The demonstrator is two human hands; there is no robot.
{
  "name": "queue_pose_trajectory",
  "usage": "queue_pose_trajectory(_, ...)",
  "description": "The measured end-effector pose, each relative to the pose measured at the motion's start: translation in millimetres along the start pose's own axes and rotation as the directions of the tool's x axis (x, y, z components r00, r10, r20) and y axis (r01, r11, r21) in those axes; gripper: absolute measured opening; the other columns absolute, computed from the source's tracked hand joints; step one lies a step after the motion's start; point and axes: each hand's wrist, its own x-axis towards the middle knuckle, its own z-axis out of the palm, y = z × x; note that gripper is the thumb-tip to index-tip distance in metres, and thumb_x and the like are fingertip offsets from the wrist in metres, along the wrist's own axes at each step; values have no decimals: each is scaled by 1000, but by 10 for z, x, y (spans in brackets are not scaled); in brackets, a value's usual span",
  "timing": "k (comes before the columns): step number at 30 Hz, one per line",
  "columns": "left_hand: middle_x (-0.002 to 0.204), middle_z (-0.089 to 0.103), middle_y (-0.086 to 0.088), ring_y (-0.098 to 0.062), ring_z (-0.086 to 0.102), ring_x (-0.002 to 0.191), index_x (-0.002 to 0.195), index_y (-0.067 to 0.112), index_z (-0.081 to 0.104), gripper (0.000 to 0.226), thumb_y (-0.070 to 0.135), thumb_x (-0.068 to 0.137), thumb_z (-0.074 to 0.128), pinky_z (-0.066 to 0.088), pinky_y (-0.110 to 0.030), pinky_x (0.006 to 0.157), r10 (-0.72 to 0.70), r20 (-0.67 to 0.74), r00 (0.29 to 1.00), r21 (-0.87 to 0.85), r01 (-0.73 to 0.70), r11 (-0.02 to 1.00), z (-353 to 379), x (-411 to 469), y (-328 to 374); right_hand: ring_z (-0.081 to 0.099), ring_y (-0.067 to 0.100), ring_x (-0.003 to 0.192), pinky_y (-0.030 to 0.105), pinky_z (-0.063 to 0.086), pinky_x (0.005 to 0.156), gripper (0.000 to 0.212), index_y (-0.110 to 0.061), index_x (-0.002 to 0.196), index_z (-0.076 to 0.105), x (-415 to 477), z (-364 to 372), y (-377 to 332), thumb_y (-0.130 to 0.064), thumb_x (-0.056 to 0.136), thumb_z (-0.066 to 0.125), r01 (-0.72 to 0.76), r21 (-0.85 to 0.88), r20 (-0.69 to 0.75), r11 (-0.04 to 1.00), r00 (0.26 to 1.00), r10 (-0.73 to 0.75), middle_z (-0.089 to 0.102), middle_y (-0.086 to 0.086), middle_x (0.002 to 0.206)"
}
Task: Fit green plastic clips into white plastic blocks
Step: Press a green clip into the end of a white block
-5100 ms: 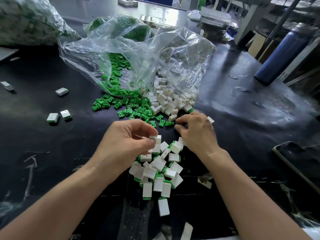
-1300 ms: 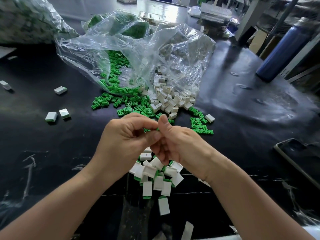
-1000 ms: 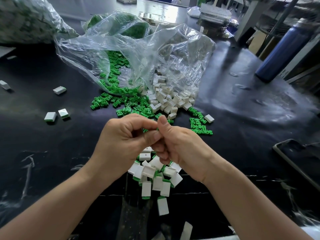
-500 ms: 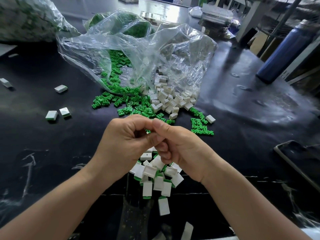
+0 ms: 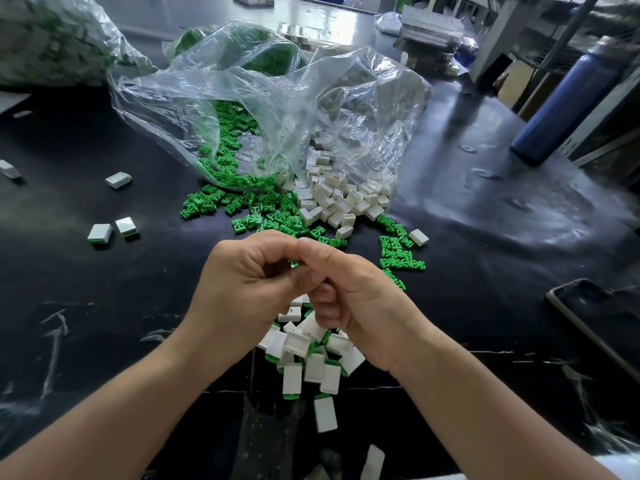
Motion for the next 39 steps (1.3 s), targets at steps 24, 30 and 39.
queue_pose_trajectory(24,60,68,-5,-10,59,52,81,13,75,17,16,67,66,41,-16,45,-258,64,964,-184,266,946,-42,21,68,36,7,46,19,28,45,39,-15,70,55,-2,-118,-72,-51,74,41,-100,20,160,995,982,96,45,-5,53)
queue_pose_trajectory(30,62,67,-5,-9,53,53,74,18,77,19,16,64,62,41,-17,45,-333,34,942,-228,332,915,-59,25,65,40,5,47,15,31,42,46,-12,77,54,-9,-113,-73,-56,68,43,-71,-39,159,997,984,76,48,-7,53)
queue_pose_trajectory(39,71,70,-3,-10,53,53,67,16,76,18,11,60,61,41,-17,44,-366,17,930,-237,360,903,-57,33,71,42,6,48,16,31,45,42,-11,76,58,-20,-99,-82,-50,72,45,-14,-105,131,994,991,28,51,-7,54)
